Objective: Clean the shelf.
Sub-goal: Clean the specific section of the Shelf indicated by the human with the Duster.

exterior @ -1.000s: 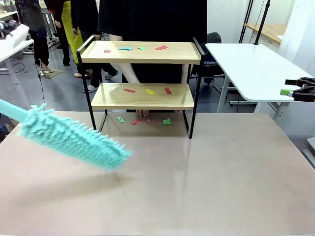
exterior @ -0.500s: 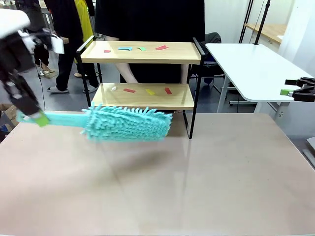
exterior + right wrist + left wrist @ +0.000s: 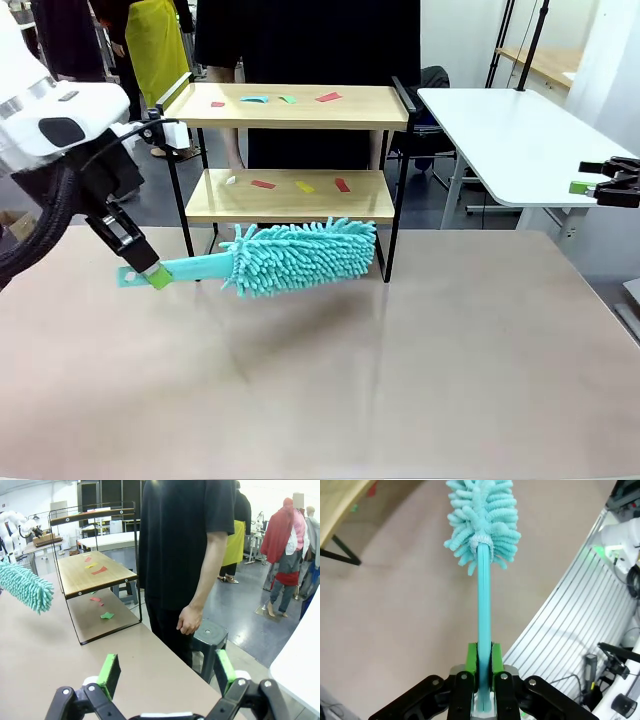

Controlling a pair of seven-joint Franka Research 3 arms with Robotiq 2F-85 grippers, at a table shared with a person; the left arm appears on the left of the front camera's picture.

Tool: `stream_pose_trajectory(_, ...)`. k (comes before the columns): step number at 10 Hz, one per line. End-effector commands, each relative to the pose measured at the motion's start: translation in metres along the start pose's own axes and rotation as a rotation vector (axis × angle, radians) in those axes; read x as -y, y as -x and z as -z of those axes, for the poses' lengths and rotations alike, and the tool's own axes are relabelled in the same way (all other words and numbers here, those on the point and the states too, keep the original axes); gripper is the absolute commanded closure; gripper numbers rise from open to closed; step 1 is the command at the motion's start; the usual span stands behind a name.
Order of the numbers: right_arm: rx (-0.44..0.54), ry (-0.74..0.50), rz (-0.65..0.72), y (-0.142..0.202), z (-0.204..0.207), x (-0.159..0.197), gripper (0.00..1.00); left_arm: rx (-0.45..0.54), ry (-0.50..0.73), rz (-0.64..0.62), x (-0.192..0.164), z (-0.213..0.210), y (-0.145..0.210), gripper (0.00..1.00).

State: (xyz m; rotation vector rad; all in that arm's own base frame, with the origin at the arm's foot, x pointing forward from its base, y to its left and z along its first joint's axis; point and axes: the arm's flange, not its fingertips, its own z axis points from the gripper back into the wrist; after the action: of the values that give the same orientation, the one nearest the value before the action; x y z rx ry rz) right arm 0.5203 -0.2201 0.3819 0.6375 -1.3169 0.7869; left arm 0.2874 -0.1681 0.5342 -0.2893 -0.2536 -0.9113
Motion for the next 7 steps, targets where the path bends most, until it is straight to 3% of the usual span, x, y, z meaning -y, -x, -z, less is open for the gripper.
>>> stream_pose_trajectory(1,-0.009,0.008,0.013,-0.005,0.002,-0.001,0.00,-0.007,-0.015,-0.008,-0.004,-0.015,0.006,0.87)
stream_pose_trajectory(5,-0.009,0.008,0.013,-0.005,0.002,-0.001,0.00,-0.008,0.003,-0.115,-0.006,0.066,-0.024,0.87)
stream_pose_trajectory(7,-0.009,0.008,0.013,-0.005,0.002,-0.001,0.00,0.077,-0.002,-0.186,-0.004,0.090,-0.026,0.87)
